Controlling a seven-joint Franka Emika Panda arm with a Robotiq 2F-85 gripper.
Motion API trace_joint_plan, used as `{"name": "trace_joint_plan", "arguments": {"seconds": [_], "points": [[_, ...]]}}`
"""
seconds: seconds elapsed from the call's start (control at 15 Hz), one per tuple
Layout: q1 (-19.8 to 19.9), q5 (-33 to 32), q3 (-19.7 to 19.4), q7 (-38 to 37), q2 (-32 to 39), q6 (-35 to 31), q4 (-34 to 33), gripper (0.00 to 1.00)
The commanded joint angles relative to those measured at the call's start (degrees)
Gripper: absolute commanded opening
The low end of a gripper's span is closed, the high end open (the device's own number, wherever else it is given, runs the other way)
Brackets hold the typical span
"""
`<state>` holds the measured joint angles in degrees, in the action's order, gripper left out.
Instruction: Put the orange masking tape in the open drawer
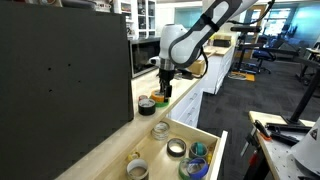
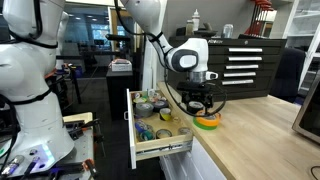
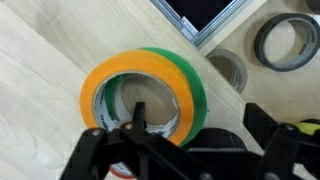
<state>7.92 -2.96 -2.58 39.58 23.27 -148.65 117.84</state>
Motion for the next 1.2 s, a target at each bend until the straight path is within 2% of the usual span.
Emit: {"name": "trace_joint_plan", "arguments": {"seconds": [0.0, 0.13, 0.27, 0.93, 1.07, 1.13], "points": [[2.13, -0.81, 1.22, 0.80, 2.05, -0.91, -1.57, 1.00], [2.45, -0.78, 1.31, 0.82, 2.63, -0.89, -1.90, 1.00], [3.05, -0.18, 1.83, 1.33, 3.11, -1.06, -2.26, 0.74], [3.84, -0.03, 2.84, 1.06, 2.85, -2.26, -2.94, 0.07], [3.83, 0.08, 2.93, 0.85, 2.77, -1.69, -2.82, 0.01], [3.73, 0.07, 2.94, 0.70, 2.42, -1.02, -2.65, 0.04]]}}
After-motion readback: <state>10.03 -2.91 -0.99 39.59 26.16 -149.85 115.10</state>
